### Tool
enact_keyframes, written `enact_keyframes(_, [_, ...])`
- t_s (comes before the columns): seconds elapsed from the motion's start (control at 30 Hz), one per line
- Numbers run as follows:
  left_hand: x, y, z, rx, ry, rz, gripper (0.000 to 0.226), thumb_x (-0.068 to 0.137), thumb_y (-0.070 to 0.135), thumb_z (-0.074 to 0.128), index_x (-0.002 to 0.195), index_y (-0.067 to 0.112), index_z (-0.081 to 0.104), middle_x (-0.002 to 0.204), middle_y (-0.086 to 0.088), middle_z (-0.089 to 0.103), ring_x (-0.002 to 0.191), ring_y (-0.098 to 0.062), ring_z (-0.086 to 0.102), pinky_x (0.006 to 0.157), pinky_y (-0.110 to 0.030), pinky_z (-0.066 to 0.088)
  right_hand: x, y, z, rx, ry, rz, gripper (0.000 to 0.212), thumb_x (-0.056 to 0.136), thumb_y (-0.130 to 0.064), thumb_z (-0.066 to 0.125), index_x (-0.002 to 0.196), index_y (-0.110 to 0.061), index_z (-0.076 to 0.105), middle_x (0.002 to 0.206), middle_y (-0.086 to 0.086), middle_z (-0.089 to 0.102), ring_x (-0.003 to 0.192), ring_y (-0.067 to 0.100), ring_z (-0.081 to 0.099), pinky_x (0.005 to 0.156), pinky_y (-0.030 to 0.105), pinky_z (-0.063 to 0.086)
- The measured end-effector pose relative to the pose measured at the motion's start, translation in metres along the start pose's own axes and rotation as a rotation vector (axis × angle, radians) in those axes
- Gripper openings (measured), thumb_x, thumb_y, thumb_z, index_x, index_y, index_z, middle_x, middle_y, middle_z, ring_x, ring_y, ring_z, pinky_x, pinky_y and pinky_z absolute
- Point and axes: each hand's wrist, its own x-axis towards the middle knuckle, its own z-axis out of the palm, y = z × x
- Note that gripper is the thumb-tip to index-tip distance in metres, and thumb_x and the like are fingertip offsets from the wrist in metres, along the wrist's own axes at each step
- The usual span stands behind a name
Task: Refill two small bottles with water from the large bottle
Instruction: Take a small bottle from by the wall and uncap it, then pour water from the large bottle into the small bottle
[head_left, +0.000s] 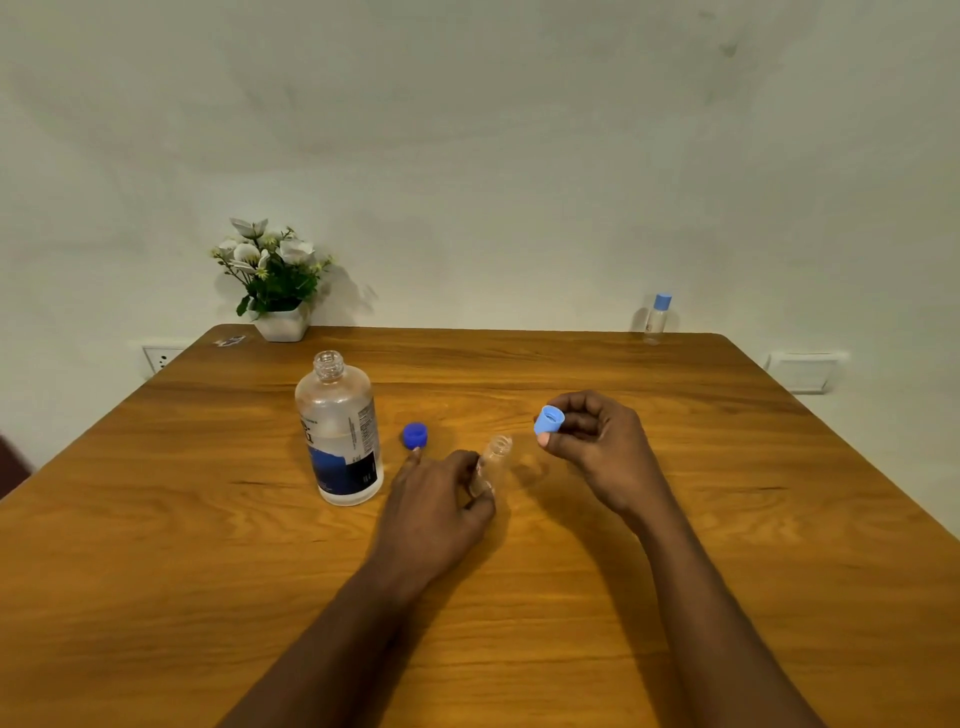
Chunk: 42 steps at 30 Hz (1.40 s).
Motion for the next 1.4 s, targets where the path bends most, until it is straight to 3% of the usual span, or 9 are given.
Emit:
enact_keyframes(0.13, [0.001,-0.001,0.000,0.037,-0.017,-0.049,0.042,0.086,0.047,0.056,0.124,0.028,0.056,0.121,0.009,0.061,0.118,-0.007,0.049,0.114,-0.040,0.024,0.012,0.020,0.008,-0.202,0.070,0.021,0.029,0.075,-0.006,0.078,0.101,-0.017,0.069,0.100,-0.002,0.072,0.094,0.009,0.067,0.082,0.026,0.052])
enact_keyframes(0.27, [0.002,0.000,0.000,0.041,-0.021,-0.056,0.043,0.085,0.049,0.059,0.122,0.027,0.058,0.120,0.011,0.055,0.111,-0.006,0.044,0.098,-0.033,0.040,0.024,0.034,0.015,-0.351,0.127,-0.001,0.036,0.076,-0.010,0.077,0.111,-0.014,0.071,0.107,0.000,0.073,0.083,-0.001,0.060,0.075,0.012,0.043])
enact_keyframes(0.47, [0.002,-0.001,0.000,0.049,-0.041,-0.070,0.043,0.084,0.049,0.060,0.121,0.026,0.061,0.112,0.013,0.053,0.103,-0.003,0.042,0.091,-0.028,0.041,0.036,0.039,0.021,-0.436,0.164,0.036,0.044,0.081,-0.011,0.074,0.124,-0.011,0.064,0.121,0.005,0.069,0.108,0.016,0.065,0.096,0.030,0.050])
enact_keyframes(0.63, [-0.002,0.001,-0.002,0.069,-0.012,-0.086,0.057,0.079,0.051,0.067,0.128,0.022,0.057,0.118,0.009,0.052,0.110,-0.008,0.044,0.092,-0.027,0.040,0.030,0.038,0.020,-0.424,0.181,0.069,0.068,0.080,-0.007,0.074,0.142,-0.017,0.046,0.136,0.005,0.058,0.124,0.021,0.054,0.097,0.031,0.046])
enact_keyframes(0.83, [-0.027,0.006,-0.013,0.042,0.106,-0.071,0.035,0.084,0.038,0.066,0.116,0.023,0.065,0.106,0.012,0.056,0.097,-0.003,0.051,0.081,-0.024,0.045,-0.003,0.032,0.012,-0.396,0.342,-0.005,0.039,0.081,0.002,0.061,0.117,-0.012,0.067,0.102,0.003,0.069,0.098,0.020,0.065,0.081,0.028,0.051])
enact_keyframes(0.97, [-0.045,0.003,-0.028,0.042,0.141,-0.094,0.018,0.088,0.035,0.062,0.102,0.026,0.070,0.093,0.016,0.058,0.081,-0.001,0.053,0.069,-0.021,0.046,-0.026,0.024,0.027,-0.398,0.143,0.031,0.037,0.083,-0.005,0.063,0.118,-0.015,0.068,0.105,-0.001,0.072,0.097,0.013,0.066,0.088,0.029,0.053])
enact_keyframes(1.17, [-0.055,-0.005,-0.052,0.021,0.312,-0.309,0.023,0.087,0.050,0.055,0.084,0.031,0.068,0.080,0.015,0.061,0.071,0.001,0.052,0.055,-0.021,0.038,-0.034,0.012,0.053,-0.662,-0.056,0.037,0.070,0.071,-0.048,0.078,0.134,-0.027,0.054,0.119,-0.008,0.066,0.113,0.015,0.057,0.100,0.041,0.044])
enact_keyframes(1.3, [-0.056,-0.018,-0.064,-0.150,0.450,-0.451,0.020,0.085,0.044,0.057,0.076,0.027,0.062,0.074,0.009,0.063,0.068,-0.005,0.056,0.055,-0.029,0.043,-0.033,0.010,0.064,-0.680,-0.012,-0.009,0.050,0.072,-0.047,0.078,0.115,-0.025,0.066,0.112,-0.007,0.069,0.107,0.015,0.060,0.096,0.038,0.044])
enact_keyframes(1.4, [-0.051,-0.026,-0.069,-0.269,0.516,-0.509,0.009,0.084,0.033,0.061,0.088,0.026,0.058,0.082,0.007,0.061,0.075,-0.011,0.058,0.063,-0.034,0.049,-0.030,0.008,0.074,-0.600,-0.011,-0.036,0.043,0.073,-0.037,0.080,0.111,-0.021,0.068,0.107,-0.004,0.071,0.100,0.014,0.064,0.091,0.040,0.049])
